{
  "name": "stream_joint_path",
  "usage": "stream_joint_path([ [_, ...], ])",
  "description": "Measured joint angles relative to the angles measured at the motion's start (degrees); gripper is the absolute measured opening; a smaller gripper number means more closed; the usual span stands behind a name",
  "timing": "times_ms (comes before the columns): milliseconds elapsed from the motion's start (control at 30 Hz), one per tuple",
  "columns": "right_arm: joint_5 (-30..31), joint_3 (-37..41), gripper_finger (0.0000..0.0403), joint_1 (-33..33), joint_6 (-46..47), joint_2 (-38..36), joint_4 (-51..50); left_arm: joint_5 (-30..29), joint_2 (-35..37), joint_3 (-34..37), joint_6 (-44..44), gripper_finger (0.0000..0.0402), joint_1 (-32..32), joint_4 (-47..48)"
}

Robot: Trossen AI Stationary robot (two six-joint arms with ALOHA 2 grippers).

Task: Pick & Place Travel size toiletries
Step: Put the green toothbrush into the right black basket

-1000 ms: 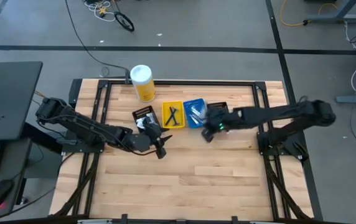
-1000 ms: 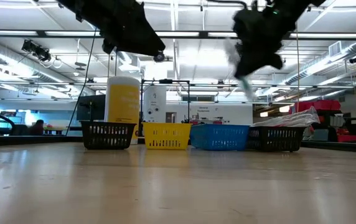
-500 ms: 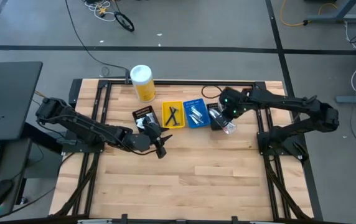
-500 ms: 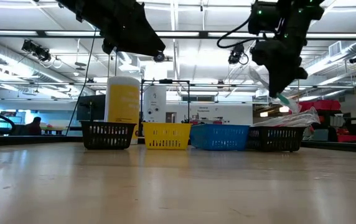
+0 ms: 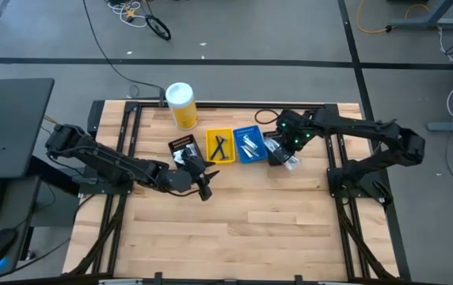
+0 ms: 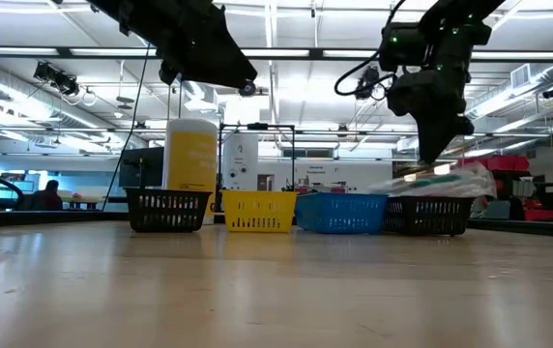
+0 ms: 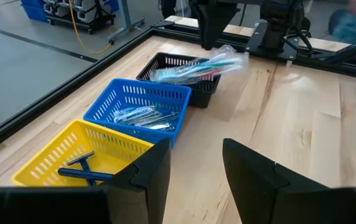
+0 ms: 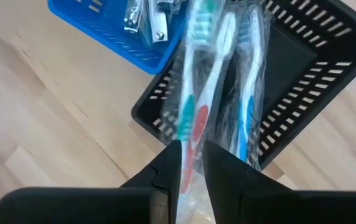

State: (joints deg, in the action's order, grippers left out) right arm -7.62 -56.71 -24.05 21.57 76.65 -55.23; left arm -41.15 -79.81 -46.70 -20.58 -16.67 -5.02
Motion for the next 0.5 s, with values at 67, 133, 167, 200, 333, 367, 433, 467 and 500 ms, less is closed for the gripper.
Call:
stream_joint_path([
  [67,0.0,0.0,0.0077,0.0,0.0,0.4,0.1,0.0,0.0,0.0,0.0,0.0153,0.0,0.0],
  [133,1.6,0.0,0.0078,0.0,0.0,0.4,0.7,0.0,0.0,0.0,0.0,0.0153,0.0,0.0],
  [167,3.1,0.0,0.0078,0.0,0.0,0.4,1.1,0.0,0.0,0.0,0.0,0.0153,0.0,0.0],
  [200,4.2,0.0,0.0078,0.0,0.0,0.4,1.6,0.0,0.0,0.0,0.1,0.0153,0.0,0.0],
  [333,2.1,0.0,0.0079,0.1,0.0,0.4,6.1,0.0,0.0,0.0,0.3,0.0153,0.0,0.0],
  [367,0.5,0.0,0.0079,0.5,0.0,0.4,8.3,0.0,0.0,0.0,0.3,0.0153,0.0,0.0],
  [433,-1.5,0.0,0.0079,1.8,-0.1,0.4,12.4,0.0,0.0,0.0,0.3,0.0153,0.0,0.0],
  [467,-1.2,0.0,0.0079,2.5,-0.1,0.4,14.0,0.0,0.0,0.0,0.4,0.0153,0.0,0.0],
  [500,-0.8,0.0,0.0079,3.2,-0.3,0.4,15.2,0.0,0.0,0.0,0.4,0.0153,0.0,0.0],
])
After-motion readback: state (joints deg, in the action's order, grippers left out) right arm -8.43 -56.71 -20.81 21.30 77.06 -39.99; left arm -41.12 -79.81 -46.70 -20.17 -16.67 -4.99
